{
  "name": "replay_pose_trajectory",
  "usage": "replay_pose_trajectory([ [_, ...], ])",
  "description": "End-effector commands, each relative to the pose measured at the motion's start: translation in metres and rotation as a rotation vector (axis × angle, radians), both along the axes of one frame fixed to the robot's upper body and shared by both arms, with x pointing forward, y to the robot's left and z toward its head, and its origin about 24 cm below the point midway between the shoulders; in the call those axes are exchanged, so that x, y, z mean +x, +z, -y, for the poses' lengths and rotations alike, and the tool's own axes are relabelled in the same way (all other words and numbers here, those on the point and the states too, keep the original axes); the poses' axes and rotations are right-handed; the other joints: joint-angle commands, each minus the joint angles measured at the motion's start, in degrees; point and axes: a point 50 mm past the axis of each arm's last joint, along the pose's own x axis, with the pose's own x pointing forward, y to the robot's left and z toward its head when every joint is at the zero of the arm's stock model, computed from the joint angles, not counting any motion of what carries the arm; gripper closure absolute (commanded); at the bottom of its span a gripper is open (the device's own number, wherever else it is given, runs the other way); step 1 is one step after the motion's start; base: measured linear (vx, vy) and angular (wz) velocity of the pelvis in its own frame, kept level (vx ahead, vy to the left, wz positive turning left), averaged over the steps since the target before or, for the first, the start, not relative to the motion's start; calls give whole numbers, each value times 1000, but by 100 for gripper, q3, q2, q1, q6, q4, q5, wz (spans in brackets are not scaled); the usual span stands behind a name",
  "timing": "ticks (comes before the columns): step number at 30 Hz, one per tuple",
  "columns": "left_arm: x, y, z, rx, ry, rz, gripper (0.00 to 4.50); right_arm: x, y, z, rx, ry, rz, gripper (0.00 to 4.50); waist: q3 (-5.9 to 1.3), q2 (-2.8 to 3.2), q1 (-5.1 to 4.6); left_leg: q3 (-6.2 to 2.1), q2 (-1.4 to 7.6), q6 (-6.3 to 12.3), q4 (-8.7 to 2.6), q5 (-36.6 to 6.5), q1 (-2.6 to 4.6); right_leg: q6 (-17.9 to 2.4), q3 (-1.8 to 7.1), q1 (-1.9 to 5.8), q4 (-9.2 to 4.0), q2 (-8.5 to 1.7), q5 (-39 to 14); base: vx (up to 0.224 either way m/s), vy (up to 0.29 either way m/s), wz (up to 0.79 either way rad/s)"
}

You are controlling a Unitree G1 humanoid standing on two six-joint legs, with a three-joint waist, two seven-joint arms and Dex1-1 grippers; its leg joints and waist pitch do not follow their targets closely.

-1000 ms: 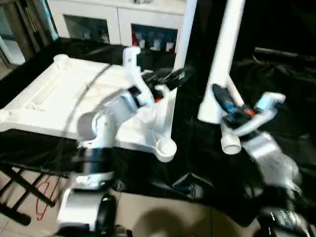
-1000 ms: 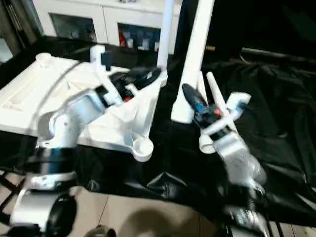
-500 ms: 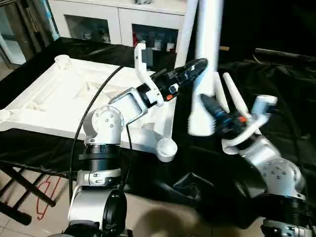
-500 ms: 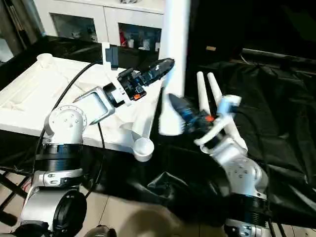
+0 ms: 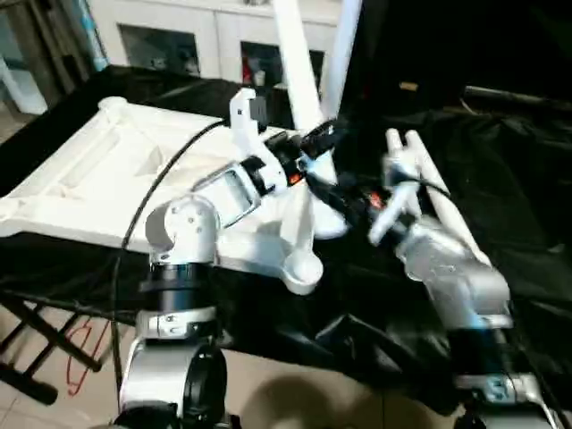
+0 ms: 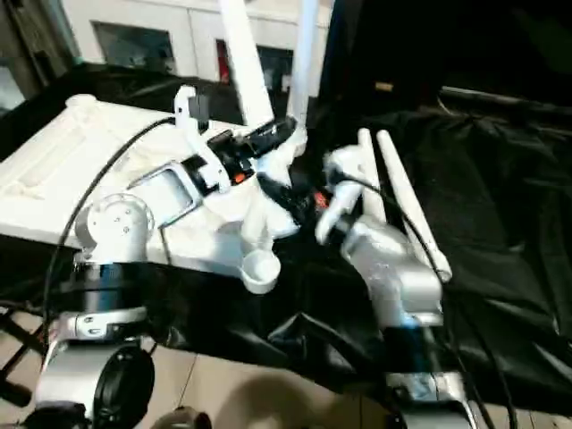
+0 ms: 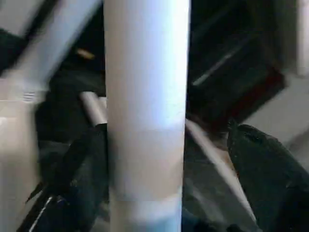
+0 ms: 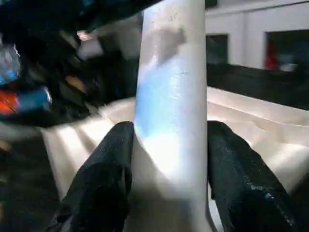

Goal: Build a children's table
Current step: Pick table leg

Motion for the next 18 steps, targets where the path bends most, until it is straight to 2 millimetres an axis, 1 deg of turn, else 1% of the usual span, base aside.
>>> replay_pose_trajectory([
  [1,2,5,5,23,32,21,78,2,-5,-7,-128,-9,27,259,-464,-15,-17,-129,197,-70,-372,-884,175,-859,221,271,-422,-416,-839,0,0,0],
  [2,4,4,4,32,48,22,102,1,-4,-11,-152,6,47,259,-469,-20,-29,-125,189,-29,-366,-794,163,-897,220,279,-404,-404,-622,0,0,0],
  [3,4,4,4,32,48,22,116,1,-4,-11,-152,6,47,259,-478,-19,-30,-123,194,21,-356,-739,166,-958,220,281,-388,-410,-455,0,0,0],
  [4,5,4,4,39,70,20,116,0,-4,-17,-172,23,67,259,-475,-44,-34,-117,189,53,-353,-721,161,-988,222,290,-382,-410,-389,0,0,0],
  [5,6,3,4,43,95,15,121,0,-5,-22,-190,31,85,259,-476,-47,-33,-113,194,102,-349,-690,156,-1038,224,295,-370,-417,-298,0,0,0],
  [6,7,2,3,39,115,10,132,0,-6,-25,-193,35,93,259,-479,-36,-28,-119,198,121,-345,-676,157,-1064,221,294,-363,-423,-273,0,0,0],
  [7,7,2,3,37,118,8,132,0,-6,-26,-194,34,95,259,-473,-40,-41,-111,198,153,-344,-710,161,-1098,224,293,-372,-425,-286,0,0,0],
  [8,8,2,3,30,138,3,160,0,-6,-28,-198,27,102,259,-464,-42,-50,-109,197,167,-347,-758,165,-1117,223,290,-383,-424,-363,0,0,0],
  [9,10,2,1,18,167,-6,168,0,-6,-30,-206,22,108,259,-460,-38,-59,-106,199,161,-344,-804,166,-1133,229,288,-391,-426,-418,0,0,0],
  [10,11,2,0,8,187,-12,168,0,-6,-31,-213,26,117,259,-459,-50,-63,-109,197,160,-348,-816,166,-1123,226,294,-393,-422,-448,0,0,0],
  [11,13,2,-2,-1,209,-18,168,-1,-6,-33,-221,28,126,259,-458,-39,-65,-113,204,149,-352,-868,173,-1108,223,291,-398,-425,-516,0,0,0],
  [12,13,2,-2,-1,209,-18,185,-1,-6,-33,-221,28,126,259,-453,-42,-71,-113,203,140,-354,-900,174,-1083,226,289,-404,-422,-571,0,0,0],
  [13,14,3,-4,-9,228,-22,185,-1,-6,-34,-226,30,132,259,-454,-40,-74,-115,206,134,-355,-911,173,-1078,226,288,-402,-421,-589,0,0,0],
  [14,15,2,-6,-21,249,-30,210,-2,-6,-35,-229,33,139,259,-453,-40,-76,-112,201,133,-354,-929,178,-1063,228,281,-409,-416,-617,0,0,0],
  [16,16,2,-7,-29,266,-36,214,-3,-6,-37,-231,35,144,259,-455,-42,-78,-114,204,138,-354,-916,173,-1070,229,285,-402,-419,-564,0,0,0],
  [18,17,2,-9,-28,281,-37,240,-3,-5,-38,-231,38,148,259,-457,-36,-76,-114,202,144,-351,-921,179,-1058,231,281,-404,-419,-565,0,0,0],
])
